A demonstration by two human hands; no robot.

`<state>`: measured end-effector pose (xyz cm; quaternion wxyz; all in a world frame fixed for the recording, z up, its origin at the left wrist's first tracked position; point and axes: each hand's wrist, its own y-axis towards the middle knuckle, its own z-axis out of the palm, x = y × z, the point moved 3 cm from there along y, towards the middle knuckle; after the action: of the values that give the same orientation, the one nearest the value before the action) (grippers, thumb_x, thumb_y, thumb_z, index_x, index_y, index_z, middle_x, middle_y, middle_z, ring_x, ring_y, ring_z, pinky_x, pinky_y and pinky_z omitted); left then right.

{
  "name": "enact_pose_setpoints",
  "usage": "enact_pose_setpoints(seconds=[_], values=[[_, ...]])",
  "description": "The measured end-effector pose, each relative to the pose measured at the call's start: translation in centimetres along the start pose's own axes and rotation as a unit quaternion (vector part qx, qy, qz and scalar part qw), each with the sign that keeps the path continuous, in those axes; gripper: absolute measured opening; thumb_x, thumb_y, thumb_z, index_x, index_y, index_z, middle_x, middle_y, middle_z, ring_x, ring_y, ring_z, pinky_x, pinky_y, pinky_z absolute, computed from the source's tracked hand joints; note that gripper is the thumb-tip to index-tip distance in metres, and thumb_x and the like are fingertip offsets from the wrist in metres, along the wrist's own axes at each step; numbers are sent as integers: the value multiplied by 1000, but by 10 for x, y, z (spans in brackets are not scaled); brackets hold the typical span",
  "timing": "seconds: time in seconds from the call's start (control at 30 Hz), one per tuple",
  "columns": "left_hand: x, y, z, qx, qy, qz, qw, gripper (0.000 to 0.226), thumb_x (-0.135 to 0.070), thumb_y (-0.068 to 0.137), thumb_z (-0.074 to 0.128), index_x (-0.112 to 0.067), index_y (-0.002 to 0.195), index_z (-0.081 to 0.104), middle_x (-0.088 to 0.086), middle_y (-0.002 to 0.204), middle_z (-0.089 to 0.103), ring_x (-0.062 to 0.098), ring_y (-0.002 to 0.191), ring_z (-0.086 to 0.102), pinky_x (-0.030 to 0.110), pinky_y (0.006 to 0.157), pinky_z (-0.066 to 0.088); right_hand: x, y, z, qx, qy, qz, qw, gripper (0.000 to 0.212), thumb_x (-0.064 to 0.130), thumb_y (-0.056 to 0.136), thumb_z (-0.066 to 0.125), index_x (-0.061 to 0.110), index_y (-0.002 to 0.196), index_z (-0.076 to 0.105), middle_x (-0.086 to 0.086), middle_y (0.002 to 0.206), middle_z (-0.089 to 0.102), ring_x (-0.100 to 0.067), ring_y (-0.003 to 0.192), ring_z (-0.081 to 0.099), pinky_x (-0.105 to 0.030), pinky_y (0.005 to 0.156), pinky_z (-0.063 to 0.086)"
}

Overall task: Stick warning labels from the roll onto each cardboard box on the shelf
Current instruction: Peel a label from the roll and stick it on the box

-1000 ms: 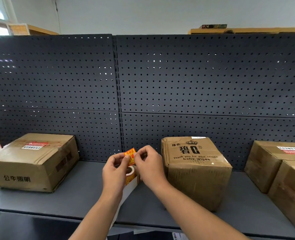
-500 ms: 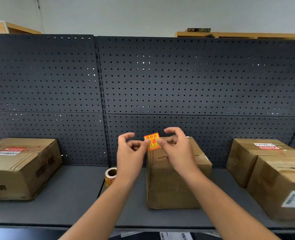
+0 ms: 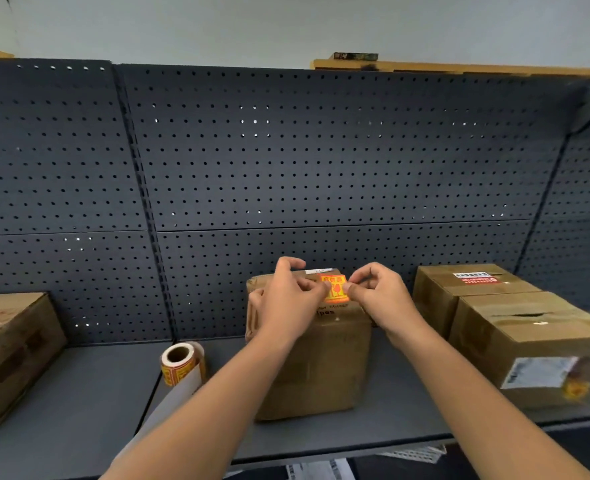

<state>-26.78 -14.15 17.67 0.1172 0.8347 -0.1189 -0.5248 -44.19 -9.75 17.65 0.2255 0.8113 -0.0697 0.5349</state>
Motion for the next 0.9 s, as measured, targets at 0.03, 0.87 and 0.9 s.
enact_pose_setpoints(seconds=[0.03, 0.87, 0.9], values=[[-3, -1, 3, 6, 6, 2, 1000, 41, -47, 87, 77, -37, 117, 50, -17, 81, 74, -7, 93, 59, 36, 94, 22, -2, 0, -3, 2, -4, 2, 1000, 10, 12, 92, 76, 14, 93, 67, -14, 88, 71, -20, 76, 63, -36, 68, 52], [9, -6, 22, 51, 66, -12, 996, 36, -56, 82, 80, -35, 104, 59, -18, 80, 75, -1, 98, 60, 34, 87, 21, -30, -6, -13, 19, -28, 49, 998, 6, 12, 92, 75, 15, 95, 71, -7, 93, 72, -22, 93, 70, -41, 82, 62], [9, -6, 23, 52, 71, -14, 996, 36, -57, 82, 80, -35, 102, 60, -18, 80, 74, -1, 97, 60, 35, 86, 21, -30, -6, -13, 19, -29, 49, 998, 6, 12, 92, 74, 15, 95, 71, -8, 93, 72, -23, 93, 70, -43, 83, 62]])
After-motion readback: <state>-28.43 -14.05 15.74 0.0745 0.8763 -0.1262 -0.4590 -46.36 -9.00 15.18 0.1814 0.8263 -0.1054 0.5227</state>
